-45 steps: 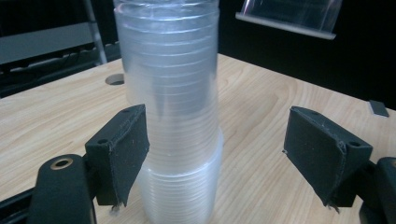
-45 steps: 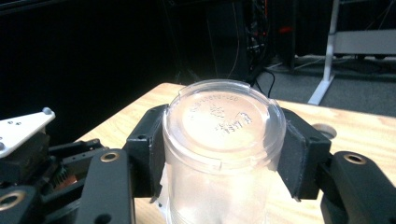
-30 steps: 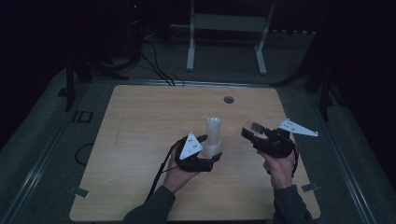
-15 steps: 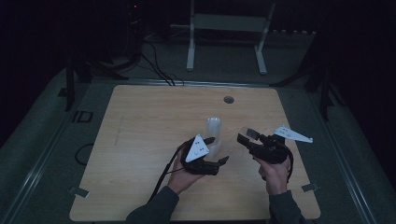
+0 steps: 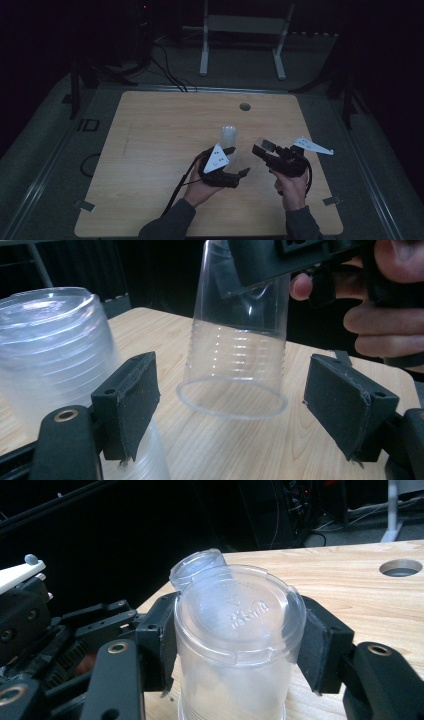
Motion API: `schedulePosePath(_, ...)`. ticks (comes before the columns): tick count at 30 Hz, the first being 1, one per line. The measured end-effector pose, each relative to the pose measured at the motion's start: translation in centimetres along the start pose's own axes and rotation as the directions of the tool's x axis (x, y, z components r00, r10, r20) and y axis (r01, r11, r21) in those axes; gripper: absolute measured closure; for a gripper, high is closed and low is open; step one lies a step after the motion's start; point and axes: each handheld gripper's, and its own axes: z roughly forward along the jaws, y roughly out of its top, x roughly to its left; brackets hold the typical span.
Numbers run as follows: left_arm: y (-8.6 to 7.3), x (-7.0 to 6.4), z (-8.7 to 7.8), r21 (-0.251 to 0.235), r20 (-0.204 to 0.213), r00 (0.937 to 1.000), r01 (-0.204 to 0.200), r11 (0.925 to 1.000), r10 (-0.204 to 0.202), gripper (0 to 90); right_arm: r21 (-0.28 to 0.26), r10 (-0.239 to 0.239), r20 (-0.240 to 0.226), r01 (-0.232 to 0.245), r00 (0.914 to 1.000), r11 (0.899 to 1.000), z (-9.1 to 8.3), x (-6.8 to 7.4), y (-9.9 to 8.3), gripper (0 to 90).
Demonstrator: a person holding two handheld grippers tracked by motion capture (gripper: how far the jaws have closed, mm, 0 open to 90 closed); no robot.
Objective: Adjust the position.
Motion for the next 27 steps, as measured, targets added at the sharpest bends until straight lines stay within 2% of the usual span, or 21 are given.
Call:
schedulePosePath(16, -0.1, -0.3, 1.6, -0.003, 0.013, 0.9999, 0.009, 1.0, -0.009, 21.5, -0.027, 0.076, -0.056, -0.077, 0.9956, 0.997, -0.2, -0.4, -0.5, 41.5)
schedulePosePath(27, -0.2, -0.3, 2.1, -0.025, 0.018, 0.9996, 0.02, 0.9995, -0.02, 21.5, -0.027, 0.135, -0.118, -0.139, 0.9837, 0.99, -0.1, -0.8, -0.7, 41.5)
